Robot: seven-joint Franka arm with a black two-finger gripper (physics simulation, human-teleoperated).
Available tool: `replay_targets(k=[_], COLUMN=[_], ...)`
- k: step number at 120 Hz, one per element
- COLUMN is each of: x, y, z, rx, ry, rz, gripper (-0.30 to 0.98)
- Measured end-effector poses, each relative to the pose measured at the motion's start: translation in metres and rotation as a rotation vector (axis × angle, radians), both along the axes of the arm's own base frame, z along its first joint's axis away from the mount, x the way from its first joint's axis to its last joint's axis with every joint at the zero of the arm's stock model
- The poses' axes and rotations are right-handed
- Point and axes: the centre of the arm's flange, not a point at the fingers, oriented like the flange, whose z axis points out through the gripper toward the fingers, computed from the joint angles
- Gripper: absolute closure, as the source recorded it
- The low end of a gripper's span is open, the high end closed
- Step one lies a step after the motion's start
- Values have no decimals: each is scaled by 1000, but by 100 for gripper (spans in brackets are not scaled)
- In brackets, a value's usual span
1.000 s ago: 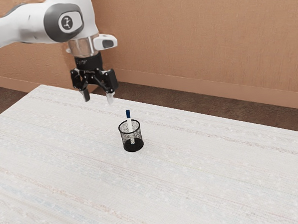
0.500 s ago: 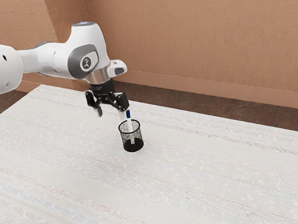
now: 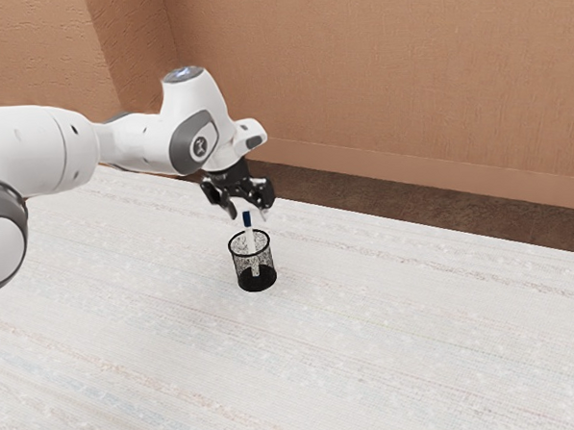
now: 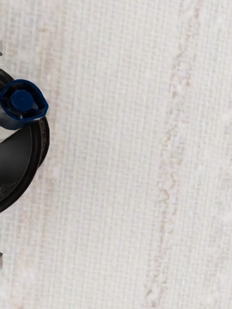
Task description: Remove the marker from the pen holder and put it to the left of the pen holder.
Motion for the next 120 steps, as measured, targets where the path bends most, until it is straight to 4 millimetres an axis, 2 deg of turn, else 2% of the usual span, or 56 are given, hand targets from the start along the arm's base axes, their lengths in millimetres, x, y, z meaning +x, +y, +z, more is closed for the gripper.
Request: replay_targets(k=[19, 50, 120], x=[6, 16, 13], y=[16, 20, 20], z=[-11, -17, -22], rx=[-3, -6, -2], ry=[-17, -35, -22], rz=[19, 18, 3], gripper=[32, 50, 67])
